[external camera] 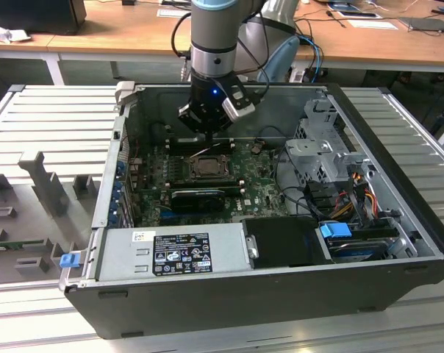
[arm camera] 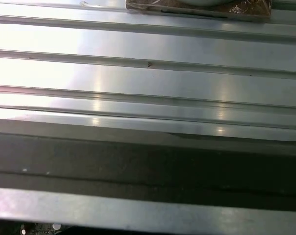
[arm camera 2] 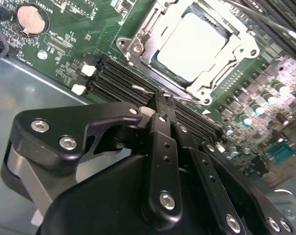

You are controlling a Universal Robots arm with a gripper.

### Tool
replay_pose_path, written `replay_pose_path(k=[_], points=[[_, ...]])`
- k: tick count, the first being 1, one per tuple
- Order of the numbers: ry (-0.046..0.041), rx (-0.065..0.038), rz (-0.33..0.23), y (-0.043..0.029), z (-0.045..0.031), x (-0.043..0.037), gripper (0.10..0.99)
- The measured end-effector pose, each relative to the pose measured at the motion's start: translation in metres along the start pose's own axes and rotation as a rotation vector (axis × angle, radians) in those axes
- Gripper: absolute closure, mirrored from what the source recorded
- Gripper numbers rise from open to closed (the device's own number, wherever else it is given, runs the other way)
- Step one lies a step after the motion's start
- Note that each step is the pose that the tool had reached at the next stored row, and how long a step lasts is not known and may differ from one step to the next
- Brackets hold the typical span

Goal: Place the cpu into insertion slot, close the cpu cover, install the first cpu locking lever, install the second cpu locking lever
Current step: 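Install the first cpu locking lever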

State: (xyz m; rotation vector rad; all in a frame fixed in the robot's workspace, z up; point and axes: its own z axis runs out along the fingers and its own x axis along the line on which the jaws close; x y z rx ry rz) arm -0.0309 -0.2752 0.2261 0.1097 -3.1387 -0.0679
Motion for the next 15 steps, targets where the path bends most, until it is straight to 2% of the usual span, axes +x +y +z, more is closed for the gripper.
replay_pose_path(k=[4,8,10,12,15], points=[[0.0001,-0.001,0.000,-0.0001,0.0019,-0.0048,0.980],[-0.0001,-0.002,0.000,-0.0014,0.0028,-0.0051,0.980],[-0.0005,-0.008,0.000,-0.0022,0.0034,-0.0050,0.980],[-0.0014,-0.019,0.003,-0.0029,0.0042,-0.0050,0.980],[-0.0019,-0.022,0.006,-0.0028,0.0044,-0.0050,0.980]])
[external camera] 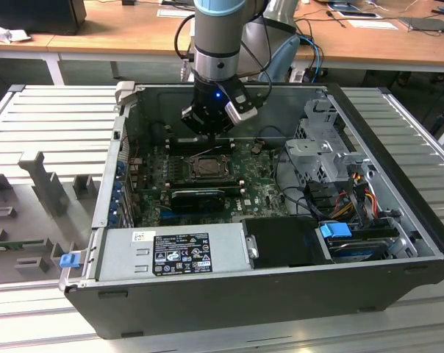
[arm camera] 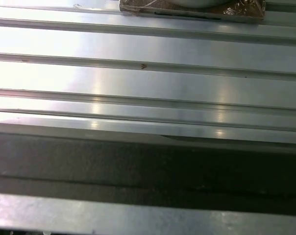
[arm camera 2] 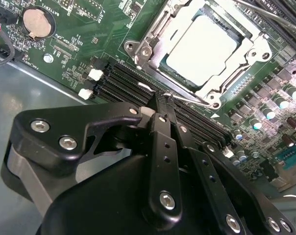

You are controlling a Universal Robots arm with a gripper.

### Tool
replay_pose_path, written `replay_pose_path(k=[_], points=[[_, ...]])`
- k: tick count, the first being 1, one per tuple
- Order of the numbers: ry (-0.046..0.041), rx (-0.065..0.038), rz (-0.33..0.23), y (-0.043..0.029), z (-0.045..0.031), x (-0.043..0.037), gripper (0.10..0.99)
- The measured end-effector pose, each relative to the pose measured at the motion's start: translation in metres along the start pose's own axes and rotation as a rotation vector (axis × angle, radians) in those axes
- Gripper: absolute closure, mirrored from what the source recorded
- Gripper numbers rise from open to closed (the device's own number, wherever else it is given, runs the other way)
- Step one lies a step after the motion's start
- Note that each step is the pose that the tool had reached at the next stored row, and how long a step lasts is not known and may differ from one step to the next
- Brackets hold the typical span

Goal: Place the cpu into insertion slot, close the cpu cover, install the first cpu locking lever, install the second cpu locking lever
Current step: 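Install the first cpu locking lever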

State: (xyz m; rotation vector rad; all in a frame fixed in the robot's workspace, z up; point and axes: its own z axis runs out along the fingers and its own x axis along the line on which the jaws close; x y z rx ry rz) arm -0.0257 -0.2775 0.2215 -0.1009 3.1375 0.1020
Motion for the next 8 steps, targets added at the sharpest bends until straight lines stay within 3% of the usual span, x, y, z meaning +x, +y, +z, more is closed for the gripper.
replay_pose_path(k=[8], points=[[-0.0002,-0.001,0.000,-0.0002,0.0001,-0.0003,0.980]])
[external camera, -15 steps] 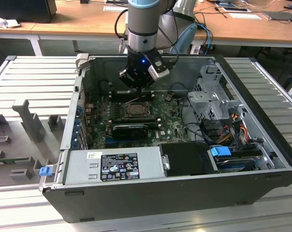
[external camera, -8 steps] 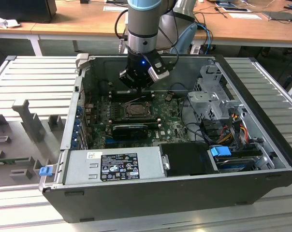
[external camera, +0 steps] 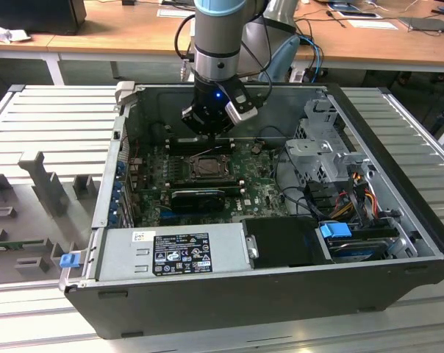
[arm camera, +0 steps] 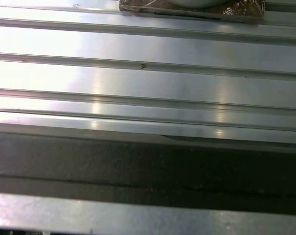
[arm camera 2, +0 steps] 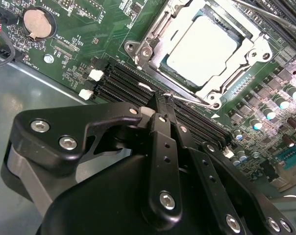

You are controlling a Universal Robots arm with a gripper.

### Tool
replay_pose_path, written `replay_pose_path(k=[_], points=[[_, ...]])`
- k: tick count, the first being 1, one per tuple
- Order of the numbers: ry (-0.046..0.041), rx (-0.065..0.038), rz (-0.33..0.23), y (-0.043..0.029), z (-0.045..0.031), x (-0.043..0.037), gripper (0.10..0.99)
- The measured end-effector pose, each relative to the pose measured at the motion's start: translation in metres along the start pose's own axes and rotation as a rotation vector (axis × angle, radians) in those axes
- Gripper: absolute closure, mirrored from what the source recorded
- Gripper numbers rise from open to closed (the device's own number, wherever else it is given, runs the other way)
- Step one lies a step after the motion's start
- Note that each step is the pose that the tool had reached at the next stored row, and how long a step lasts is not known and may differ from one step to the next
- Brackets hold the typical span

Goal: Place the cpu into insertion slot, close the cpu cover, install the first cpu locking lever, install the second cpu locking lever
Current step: 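Install the first cpu locking lever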

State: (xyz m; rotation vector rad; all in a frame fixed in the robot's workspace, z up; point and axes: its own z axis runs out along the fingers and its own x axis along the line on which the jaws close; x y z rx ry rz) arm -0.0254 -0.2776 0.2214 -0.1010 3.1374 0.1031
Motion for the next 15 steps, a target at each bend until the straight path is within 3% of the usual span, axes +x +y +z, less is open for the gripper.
replay_pose_path(k=[10,15], points=[[-0.0002,0.000,0.000,-0.0015,0.0011,0.0001,0.980],[-0.0033,-0.005,0.007,-0.0025,0.0066,-0.0020,0.980]])
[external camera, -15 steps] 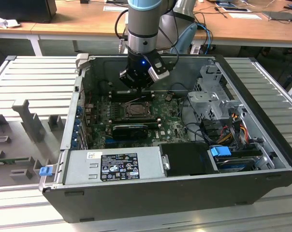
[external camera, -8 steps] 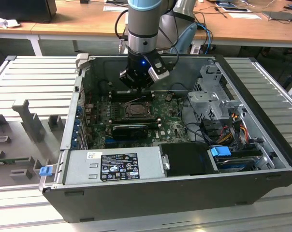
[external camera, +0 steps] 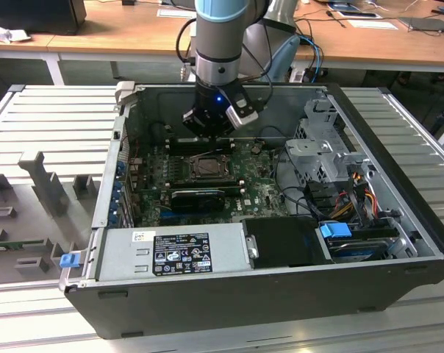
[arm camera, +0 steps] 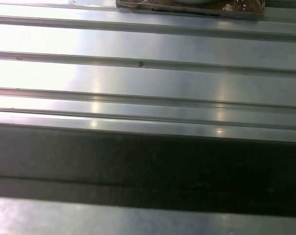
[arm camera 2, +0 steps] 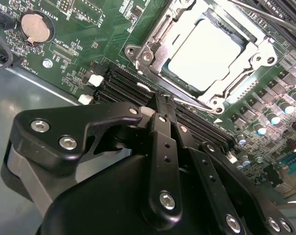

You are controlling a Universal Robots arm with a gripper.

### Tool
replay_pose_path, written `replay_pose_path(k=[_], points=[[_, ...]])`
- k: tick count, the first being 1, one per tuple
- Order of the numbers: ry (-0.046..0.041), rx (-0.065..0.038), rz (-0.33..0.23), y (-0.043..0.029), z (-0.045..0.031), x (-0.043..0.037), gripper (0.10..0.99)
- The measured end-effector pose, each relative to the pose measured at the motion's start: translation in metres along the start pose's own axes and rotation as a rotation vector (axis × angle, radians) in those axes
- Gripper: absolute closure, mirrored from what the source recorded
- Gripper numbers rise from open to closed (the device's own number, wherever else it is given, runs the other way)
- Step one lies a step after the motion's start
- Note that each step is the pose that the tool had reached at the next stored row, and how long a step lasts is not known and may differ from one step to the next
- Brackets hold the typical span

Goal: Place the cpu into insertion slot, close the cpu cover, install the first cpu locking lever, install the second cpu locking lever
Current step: 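Install the first cpu locking lever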

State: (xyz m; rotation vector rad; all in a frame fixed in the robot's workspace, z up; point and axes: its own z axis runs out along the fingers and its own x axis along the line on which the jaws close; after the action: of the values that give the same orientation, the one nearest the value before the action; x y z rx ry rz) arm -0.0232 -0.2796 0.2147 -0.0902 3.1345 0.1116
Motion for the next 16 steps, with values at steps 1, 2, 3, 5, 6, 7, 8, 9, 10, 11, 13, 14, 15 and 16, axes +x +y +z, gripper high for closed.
replay_pose_path(k=[1,2,3,5,6,7,8,9,10,11,13,14,15,16], points=[[-0.0014,0.000,0.001,-0.0001,0.0002,-0.0007,0.980],[-0.0035,0.000,0.002,-0.0001,0.0004,-0.0009,0.980],[-0.0066,0.000,0.002,-0.0001,0.0007,-0.0010,0.980],[-0.0153,0.001,0.003,-0.0002,0.0016,-0.0010,0.980],[-0.0180,0.001,0.008,-0.0001,0.0020,-0.0011,0.980],[-0.0193,0.001,0.013,-0.0002,0.0024,-0.0011,0.980],[-0.0197,0.001,0.014,-0.0003,0.0028,-0.0011,0.980],[-0.0197,0.001,0.015,-0.0003,0.0034,-0.0011,0.980],[-0.0198,0.001,0.016,-0.0004,0.0042,-0.0011,0.980],[-0.0199,0.001,0.018,-0.0004,0.0047,-0.0013,0.980],[-0.0202,0.001,0.022,-0.0005,0.0057,-0.0014,0.980],[-0.0203,0.001,0.024,-0.0006,0.0064,-0.0015,0.980],[-0.0204,0.001,0.025,-0.0006,0.0071,-0.0018,0.980],[-0.0206,0.001,0.027,-0.0007,0.0079,-0.0020,0.980]])
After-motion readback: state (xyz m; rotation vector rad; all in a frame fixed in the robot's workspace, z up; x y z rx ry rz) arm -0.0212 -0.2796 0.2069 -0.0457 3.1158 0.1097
